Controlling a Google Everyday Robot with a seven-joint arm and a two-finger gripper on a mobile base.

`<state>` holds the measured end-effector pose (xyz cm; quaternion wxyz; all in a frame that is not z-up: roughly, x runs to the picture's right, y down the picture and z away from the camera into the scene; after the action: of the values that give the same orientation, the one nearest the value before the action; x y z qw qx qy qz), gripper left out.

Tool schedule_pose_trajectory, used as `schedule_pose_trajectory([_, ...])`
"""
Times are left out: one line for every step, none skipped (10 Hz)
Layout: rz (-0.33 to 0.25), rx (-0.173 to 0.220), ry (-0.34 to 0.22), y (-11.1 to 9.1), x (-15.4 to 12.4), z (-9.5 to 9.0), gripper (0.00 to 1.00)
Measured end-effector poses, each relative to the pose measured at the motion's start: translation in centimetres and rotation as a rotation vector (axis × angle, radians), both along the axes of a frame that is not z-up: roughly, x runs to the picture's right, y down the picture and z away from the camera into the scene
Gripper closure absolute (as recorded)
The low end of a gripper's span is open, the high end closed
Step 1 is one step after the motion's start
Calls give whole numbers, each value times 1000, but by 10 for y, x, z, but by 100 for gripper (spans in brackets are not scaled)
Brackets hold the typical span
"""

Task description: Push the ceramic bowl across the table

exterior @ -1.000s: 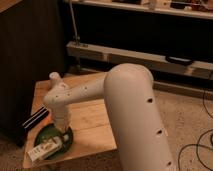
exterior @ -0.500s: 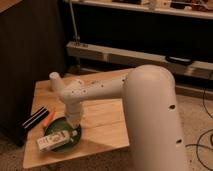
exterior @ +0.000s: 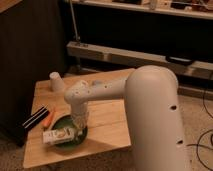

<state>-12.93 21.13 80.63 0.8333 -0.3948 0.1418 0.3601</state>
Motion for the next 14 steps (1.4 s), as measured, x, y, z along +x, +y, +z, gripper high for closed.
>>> schedule_pose_trajectory([1,-2,14,1,9,-2,96])
schedule_pose_trajectory([4,-4,38,3,26,-5,96])
schedule_pose_trajectory([8,-5,58,4,41,-9,96])
schedule_pose_trajectory([11,-7,77,5,54,-12,96])
schedule_pose_trajectory([16,-10,95,7,65,-14,96])
schedule_pose_trajectory([22,-14,112,11,75,-18,96])
schedule_pose_trajectory([29,-16,124,14,83,-20,96])
schedule_pose_trajectory([38,-19,143,19,96,-22,96])
schedule_pose_trajectory([44,-24,163,24,111,-26,96])
schedule_pose_trajectory([45,-27,178,27,119,-28,96])
schedule_pose_trajectory([44,-30,189,27,125,-30,96])
schedule_pose_trajectory([36,-31,198,24,127,-32,96])
schedule_pose_trajectory([24,-34,204,22,127,-32,96])
schedule_pose_trajectory([15,-35,211,19,129,-33,96])
